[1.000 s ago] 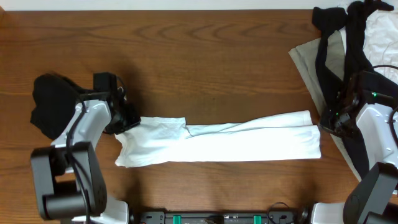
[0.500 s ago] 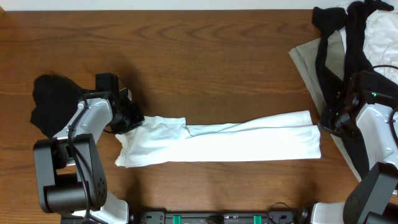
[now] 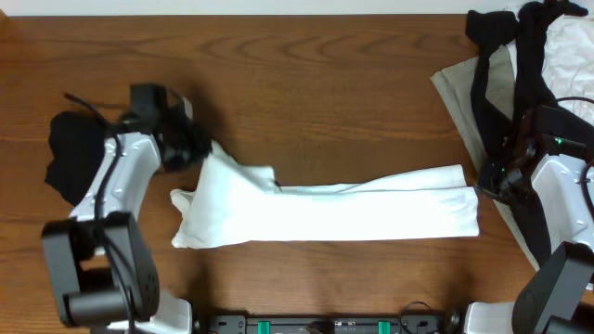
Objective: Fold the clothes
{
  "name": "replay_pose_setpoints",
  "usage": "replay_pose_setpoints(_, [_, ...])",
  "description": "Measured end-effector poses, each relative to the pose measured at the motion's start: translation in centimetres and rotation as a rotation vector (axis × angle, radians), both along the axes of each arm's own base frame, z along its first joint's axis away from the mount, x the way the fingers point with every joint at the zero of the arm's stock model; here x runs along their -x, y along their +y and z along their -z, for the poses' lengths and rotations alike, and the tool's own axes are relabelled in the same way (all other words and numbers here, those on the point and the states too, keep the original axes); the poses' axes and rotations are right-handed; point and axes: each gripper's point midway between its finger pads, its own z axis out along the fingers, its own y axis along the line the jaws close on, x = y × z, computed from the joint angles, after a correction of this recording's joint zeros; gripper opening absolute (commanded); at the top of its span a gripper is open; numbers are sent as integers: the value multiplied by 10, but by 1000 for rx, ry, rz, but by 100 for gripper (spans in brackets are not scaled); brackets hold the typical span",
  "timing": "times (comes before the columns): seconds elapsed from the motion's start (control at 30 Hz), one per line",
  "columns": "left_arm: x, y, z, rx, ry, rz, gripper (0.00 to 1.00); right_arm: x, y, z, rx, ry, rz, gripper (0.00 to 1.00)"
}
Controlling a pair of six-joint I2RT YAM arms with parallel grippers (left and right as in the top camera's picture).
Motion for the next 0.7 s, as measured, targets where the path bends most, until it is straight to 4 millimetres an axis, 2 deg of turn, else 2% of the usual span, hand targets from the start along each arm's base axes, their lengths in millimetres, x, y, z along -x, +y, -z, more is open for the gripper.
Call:
replay_pose_setpoints(0.13, [-32,2,-75,-14,-210,4,6,0,0,0,0,-1,0,6])
replay_pose_setpoints(0.2, [-40,2,-104,-16,-285,8,6,0,0,0,0,-1,0,6])
replay_pose_setpoints(0.27, [-41,0,-120,-14,-322,13,6,0,0,0,1,-2,0,6])
replay_pose_setpoints(0.33, [-38,-2,-121,-4,-313,18,6,0,0,0,1,-2,0,6])
replay_pose_setpoints(0.47, [-27,-7,-111,28,-248,30,6,0,0,0,1,-2,0,6])
replay_pose_setpoints(0.7, [17,-15,-88,63,-45,52,6,0,0,0,1,-2,0,6])
